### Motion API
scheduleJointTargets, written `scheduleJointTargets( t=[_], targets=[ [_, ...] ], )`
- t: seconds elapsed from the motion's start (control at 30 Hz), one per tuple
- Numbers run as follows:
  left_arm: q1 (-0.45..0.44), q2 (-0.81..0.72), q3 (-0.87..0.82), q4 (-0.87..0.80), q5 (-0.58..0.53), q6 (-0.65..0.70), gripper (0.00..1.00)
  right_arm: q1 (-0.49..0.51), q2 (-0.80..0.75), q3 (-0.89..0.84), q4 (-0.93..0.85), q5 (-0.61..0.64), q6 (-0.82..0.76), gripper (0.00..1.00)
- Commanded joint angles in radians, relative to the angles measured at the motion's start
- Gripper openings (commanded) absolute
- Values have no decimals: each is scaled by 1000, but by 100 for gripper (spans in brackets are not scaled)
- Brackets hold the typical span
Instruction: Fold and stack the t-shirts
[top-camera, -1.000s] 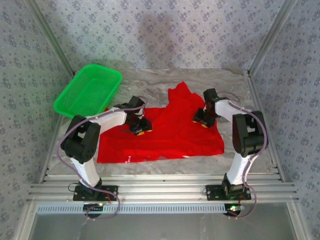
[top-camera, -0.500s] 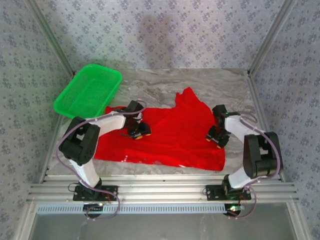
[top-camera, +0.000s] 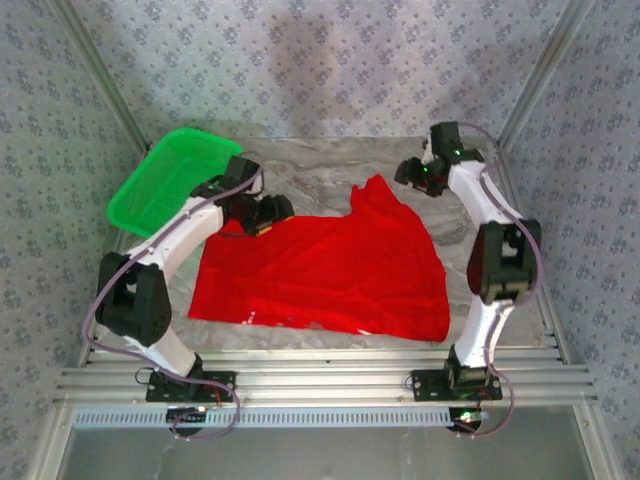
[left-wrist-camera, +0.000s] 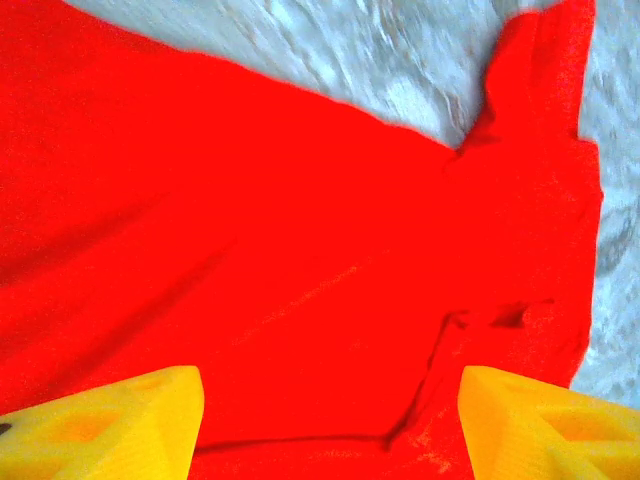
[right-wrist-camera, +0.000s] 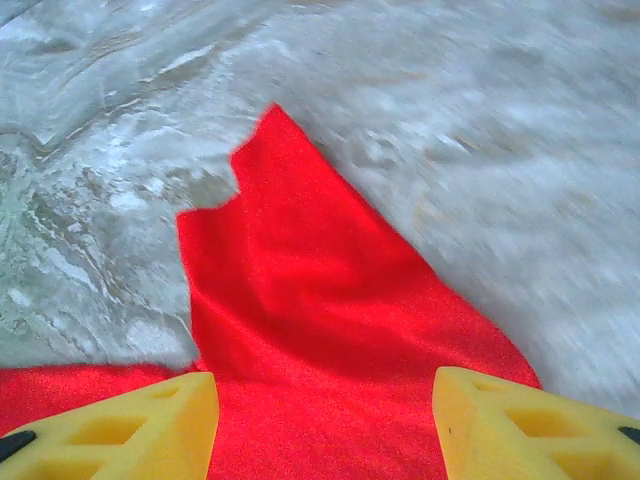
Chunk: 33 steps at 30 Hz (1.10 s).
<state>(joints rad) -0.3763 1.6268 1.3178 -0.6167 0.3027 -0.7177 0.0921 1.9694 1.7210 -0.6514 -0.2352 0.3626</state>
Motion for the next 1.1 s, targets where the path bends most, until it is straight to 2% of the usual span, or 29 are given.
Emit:
scheduleJointTargets(
  t=[0.0, 0.27, 0.4, 0.6, 1.07],
  targets=[
    [51, 8, -10, -88, -2, 42, 68, 14, 165, 186, -115, -76, -104, 60],
    [155, -24, -35, -95, 19, 95, 68, -4, 477, 571, -161, -102, -122, 58],
    [167, -49, -60, -105, 29, 97, 68, -17, 565, 666, -129, -127, -110, 57],
    [187, -101, -83, -126, 42, 83, 68, -27, 655, 741, -96, -192, -64, 55],
    [248, -207, -66, -170, 61, 54, 68, -17, 727, 751, -42, -268, -1, 52]
  ],
)
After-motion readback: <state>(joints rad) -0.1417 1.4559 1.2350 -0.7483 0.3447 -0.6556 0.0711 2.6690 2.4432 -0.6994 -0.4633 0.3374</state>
